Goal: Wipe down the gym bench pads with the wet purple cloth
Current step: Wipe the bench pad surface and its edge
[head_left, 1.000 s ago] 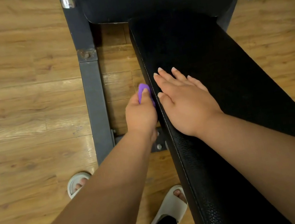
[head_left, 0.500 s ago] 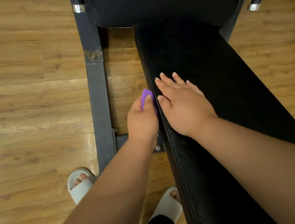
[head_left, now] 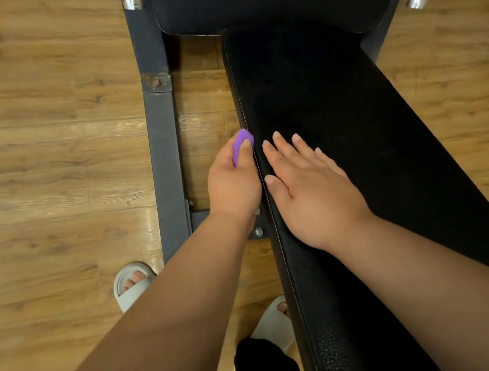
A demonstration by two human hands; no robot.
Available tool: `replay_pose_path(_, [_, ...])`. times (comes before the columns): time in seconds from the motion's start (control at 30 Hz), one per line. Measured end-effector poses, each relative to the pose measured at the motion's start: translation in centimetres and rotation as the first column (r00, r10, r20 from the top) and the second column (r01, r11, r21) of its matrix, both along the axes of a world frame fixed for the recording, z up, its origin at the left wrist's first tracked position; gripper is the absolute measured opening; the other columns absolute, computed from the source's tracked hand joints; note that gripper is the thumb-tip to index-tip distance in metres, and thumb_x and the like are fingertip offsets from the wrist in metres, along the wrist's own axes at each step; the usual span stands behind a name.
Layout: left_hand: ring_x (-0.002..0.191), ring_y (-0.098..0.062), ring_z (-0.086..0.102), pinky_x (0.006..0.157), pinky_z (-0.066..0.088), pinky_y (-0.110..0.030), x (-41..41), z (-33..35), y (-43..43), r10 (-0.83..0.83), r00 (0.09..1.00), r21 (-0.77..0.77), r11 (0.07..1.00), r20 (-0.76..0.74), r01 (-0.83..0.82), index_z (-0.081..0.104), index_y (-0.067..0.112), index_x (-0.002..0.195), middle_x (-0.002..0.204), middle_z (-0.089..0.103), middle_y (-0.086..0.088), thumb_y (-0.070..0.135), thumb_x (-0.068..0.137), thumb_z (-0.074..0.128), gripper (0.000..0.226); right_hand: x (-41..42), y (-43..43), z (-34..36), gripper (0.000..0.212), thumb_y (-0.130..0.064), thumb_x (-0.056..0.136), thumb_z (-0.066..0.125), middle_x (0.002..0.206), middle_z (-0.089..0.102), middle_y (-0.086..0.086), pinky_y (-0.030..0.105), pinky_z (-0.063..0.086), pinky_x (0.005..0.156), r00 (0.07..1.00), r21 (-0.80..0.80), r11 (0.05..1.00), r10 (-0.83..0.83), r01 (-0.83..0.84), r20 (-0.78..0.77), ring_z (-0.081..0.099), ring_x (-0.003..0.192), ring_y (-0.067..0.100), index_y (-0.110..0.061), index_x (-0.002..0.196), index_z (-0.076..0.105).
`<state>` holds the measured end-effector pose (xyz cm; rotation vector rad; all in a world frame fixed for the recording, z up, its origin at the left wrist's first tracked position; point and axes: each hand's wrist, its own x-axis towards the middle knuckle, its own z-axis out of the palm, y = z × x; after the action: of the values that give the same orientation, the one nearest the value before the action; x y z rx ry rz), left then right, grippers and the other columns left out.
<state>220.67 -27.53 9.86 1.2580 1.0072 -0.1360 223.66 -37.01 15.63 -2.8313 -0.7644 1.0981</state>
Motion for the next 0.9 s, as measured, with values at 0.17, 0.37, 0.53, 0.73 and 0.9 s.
replay_pose_path(0.17, [0.125,0.001,0.049,0.108,0.039,-0.02,-2.1,1.3,-0.7,-0.072,0.993,0.041,0.997,0.089,0.068,0.049,0.025,0.14,0.137,0.056,0.01,0.025,0.102,0.046,0.038,0.1,0.4,-0.3,0.051,-0.036,0.104,0.016,0.162,-0.005,-0.011,0.03,-0.004,0.12,1.0,0.015,1.0,-0.011,0.01,0.018,-0.01,0.147,0.009,-0.03,0.154,0.003])
replay_pose_path(0.37, [0.122,-0.002,0.051,0.107,0.04,-0.022,-1.1,0.5,-0.4,-0.061,0.997,0.061,0.996,0.054,0.057,0.05,0.023,0.139,0.135,0.057,0.007,0.025,0.102,0.045,0.037,0.1,0.4,-0.5,0.052,-0.036,0.104,0.016,0.162,-0.004,-0.011,0.03,-0.004,0.119,1.0,0.013,1.0,-0.007,0.006,0.024,-0.01,0.148,0.009,-0.029,0.154,0.003])
replay_pose_path(0.53, [0.122,0.0,0.051,0.108,0.039,-0.023,-2.0,0.4,-0.9,0.005,0.998,0.003,1.0,0.07,-0.005,0.051,0.025,0.138,0.133,0.057,0.011,0.024,0.102,0.047,0.037,0.1,0.4,-0.4,0.052,-0.036,0.104,0.016,0.162,-0.003,-0.012,0.03,-0.005,0.118,1.0,0.025,1.0,-0.015,0.014,0.024,-0.01,0.147,0.008,-0.029,0.154,0.004])
replay_pose_path(0.73, [0.122,-0.003,0.051,0.109,0.041,-0.03,-1.5,0.1,-0.6,0.01,1.0,-0.003,1.0,0.027,-0.01,0.051,0.026,0.139,0.133,0.058,0.01,0.027,0.102,0.046,0.037,0.1,0.4,-0.5,0.052,-0.035,0.104,0.017,0.161,-0.003,-0.013,0.029,-0.006,0.118,1.0,0.024,1.0,-0.017,0.017,0.017,-0.01,0.147,0.007,-0.029,0.154,0.004])
replay_pose_path(0.9, [0.121,0.001,0.051,0.108,0.04,-0.023,-1.7,0.8,-0.9,0.032,0.997,-0.038,0.999,0.063,-0.029,0.051,0.026,0.138,0.134,0.057,0.012,0.026,0.102,0.046,0.037,0.1,0.5,-0.4,0.052,-0.035,0.104,0.017,0.161,-0.003,-0.013,0.029,-0.005,0.119,1.0,0.024,0.999,-0.023,0.022,0.015,-0.01,0.147,0.006,-0.029,0.154,0.005])
